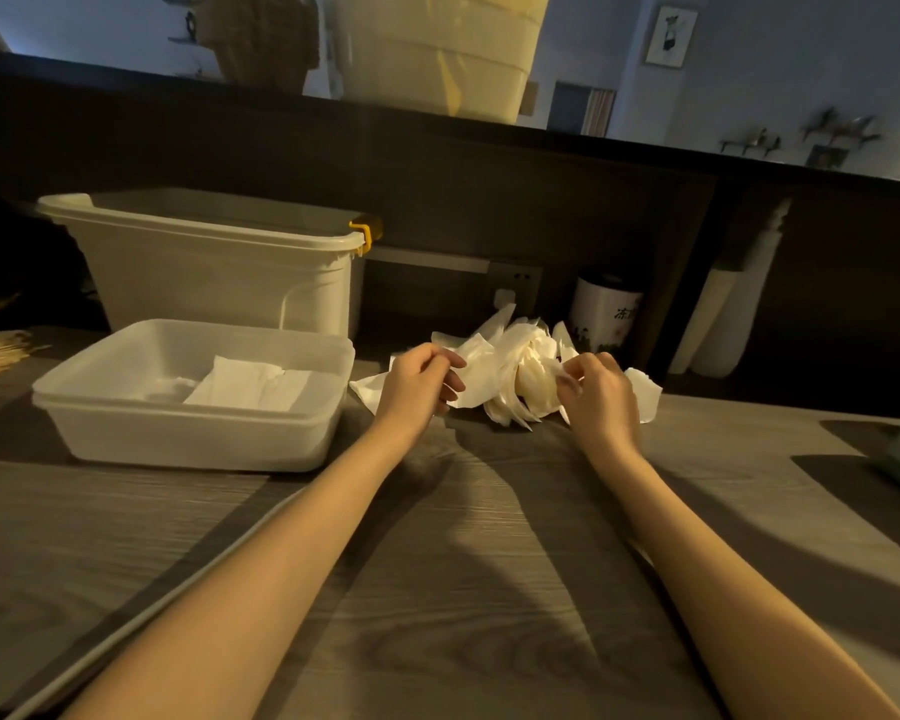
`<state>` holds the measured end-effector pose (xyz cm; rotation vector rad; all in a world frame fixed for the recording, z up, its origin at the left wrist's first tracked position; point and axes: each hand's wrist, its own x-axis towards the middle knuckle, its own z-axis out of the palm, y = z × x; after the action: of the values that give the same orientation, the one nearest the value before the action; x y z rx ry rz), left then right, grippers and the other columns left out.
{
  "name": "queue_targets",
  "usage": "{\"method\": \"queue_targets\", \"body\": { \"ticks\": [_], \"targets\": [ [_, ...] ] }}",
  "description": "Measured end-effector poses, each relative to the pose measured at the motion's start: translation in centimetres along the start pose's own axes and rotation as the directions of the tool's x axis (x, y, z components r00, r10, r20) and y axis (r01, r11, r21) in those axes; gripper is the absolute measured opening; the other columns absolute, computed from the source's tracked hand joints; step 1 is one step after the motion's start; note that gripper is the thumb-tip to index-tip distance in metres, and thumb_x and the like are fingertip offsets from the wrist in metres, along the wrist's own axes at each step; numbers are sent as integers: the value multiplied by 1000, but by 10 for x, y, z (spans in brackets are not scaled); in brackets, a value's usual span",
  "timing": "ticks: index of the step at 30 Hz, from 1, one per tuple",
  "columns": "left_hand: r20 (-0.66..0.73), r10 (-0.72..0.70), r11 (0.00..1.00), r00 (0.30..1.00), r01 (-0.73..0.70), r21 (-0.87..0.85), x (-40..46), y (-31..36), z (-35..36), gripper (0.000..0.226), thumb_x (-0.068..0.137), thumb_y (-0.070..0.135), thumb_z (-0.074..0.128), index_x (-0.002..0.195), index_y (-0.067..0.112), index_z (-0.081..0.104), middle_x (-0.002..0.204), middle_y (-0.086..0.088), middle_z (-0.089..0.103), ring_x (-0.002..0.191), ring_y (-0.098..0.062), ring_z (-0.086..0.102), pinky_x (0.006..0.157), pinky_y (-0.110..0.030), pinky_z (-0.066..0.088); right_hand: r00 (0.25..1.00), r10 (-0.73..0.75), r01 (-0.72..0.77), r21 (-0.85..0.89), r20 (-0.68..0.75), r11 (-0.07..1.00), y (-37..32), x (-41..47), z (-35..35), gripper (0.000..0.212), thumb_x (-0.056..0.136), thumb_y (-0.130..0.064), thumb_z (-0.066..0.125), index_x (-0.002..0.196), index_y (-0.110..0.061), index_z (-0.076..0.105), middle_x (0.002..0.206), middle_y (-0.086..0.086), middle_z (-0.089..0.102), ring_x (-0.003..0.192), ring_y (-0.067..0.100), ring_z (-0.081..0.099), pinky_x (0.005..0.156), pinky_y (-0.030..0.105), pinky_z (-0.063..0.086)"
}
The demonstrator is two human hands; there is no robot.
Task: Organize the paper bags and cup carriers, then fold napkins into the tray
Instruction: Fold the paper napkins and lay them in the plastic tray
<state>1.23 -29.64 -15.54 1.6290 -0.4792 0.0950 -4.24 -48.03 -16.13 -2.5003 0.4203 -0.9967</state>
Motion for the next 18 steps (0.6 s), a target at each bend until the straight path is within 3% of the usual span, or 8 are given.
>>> {"method": "queue_targets", "body": {
  "ticks": [3, 6, 9, 11, 14, 18],
  "targets": [
    [-19, 3, 1000, 1000, -3, -29, 0, 1, 0, 24, 98, 11, 40, 82, 16, 58, 74, -1, 59, 70, -12, 57, 63, -21, 48, 998, 21, -15, 119, -51, 993, -1, 1, -10, 16, 92, -14, 55, 105, -5, 62, 105, 7, 60, 83, 12, 49, 65, 18, 35],
    [-33, 2, 997, 999, -5, -77, -1, 5, 0, 15, 97, 12, 44, 91, 11, 58, 87, -2, 61, 86, -17, 59, 69, -21, 49, 996, 55, -30, 306, -74, 952, -13, 4, -23, 13, 92, -15, 55, 102, -8, 61, 95, 2, 61, 83, 12, 53, 65, 15, 40],
    [-32, -18, 994, 999, 14, -110, -4, 10, 0, 17, 95, 19, 48, 106, 12, 59, 104, 1, 59, 98, -12, 54, 70, -13, 44, 997, 55, -77, 515, 58, 854, -31, 5, -29, 11, 92, -17, 56, 103, -14, 60, 94, -1, 61, 89, 14, 58, 74, 27, 53],
    [-1, -19, 992, 1000, 18, -128, -7, 13, 1, 28, 96, 24, 48, 120, 14, 56, 112, 3, 56, 103, -8, 50, 73, -10, 41, 982, 64, -164, 630, 179, 759, -44, 1, -28, 15, 92, -18, 56, 106, -12, 60, 100, 4, 62, 95, 17, 60, 75, 26, 54],
    [60, -8, 991, 998, 16, -134, -12, 18, 2, 33, 95, 25, 50, 124, 11, 54, 106, 6, 55, 102, -7, 50, 75, -10, 43, 962, 57, -234, 702, 266, 673, -57, -8, -23, 21, 92, -18, 56, 110, -8, 60, 107, 11, 63, 98, 20, 62, 70, 21, 54],
    [62, 49, 998, 997, -47, -29, -16, 19, 1, 29, 90, 26, 58, 113, 7, 61, 97, 1, 60, 92, -7, 56, 71, -12, 47, 962, 15, -216, 727, 272, 652, -60, -20, -16, 14, 92, -18, 58, 104, -14, 60, 103, 11, 64, 96, 18, 63, 69, 18, 53]
  ]
}}
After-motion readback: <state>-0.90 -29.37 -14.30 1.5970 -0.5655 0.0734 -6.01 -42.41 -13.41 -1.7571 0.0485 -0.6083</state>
